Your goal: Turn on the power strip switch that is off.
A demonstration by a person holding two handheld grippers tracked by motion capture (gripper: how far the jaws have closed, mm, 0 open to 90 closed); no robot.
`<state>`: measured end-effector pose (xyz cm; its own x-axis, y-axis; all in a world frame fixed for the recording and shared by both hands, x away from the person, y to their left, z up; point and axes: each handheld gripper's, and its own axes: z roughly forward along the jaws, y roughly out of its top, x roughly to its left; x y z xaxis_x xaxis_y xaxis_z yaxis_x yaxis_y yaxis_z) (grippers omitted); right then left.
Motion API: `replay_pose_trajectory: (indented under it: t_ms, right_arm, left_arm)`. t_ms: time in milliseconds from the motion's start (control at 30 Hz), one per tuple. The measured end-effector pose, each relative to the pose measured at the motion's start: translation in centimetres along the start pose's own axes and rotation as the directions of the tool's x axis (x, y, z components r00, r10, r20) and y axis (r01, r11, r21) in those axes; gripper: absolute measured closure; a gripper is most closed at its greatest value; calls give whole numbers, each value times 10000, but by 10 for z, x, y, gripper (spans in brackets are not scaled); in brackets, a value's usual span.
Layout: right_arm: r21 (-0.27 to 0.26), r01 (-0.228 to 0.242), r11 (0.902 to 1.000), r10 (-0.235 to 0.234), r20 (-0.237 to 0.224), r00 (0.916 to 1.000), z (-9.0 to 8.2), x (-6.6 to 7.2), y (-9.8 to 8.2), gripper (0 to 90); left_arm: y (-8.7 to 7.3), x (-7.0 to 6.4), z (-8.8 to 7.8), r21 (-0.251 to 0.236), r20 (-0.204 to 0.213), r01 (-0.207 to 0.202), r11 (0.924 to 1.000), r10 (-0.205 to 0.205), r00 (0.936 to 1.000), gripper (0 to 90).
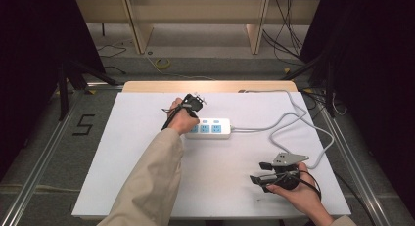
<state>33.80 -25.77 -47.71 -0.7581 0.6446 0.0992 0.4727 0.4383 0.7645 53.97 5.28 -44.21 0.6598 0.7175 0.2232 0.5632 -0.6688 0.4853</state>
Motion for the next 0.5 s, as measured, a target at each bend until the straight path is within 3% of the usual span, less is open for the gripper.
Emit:
replay_pose_trajectory:
  t_ms: [500]
  right_arm:
    - [5, 62, 10000, -62, 5, 10000, 0, 0, 0, 361]
  left_arm:
    - [1, -1, 1, 93, -27, -81, 9999, 82, 10000, 899]
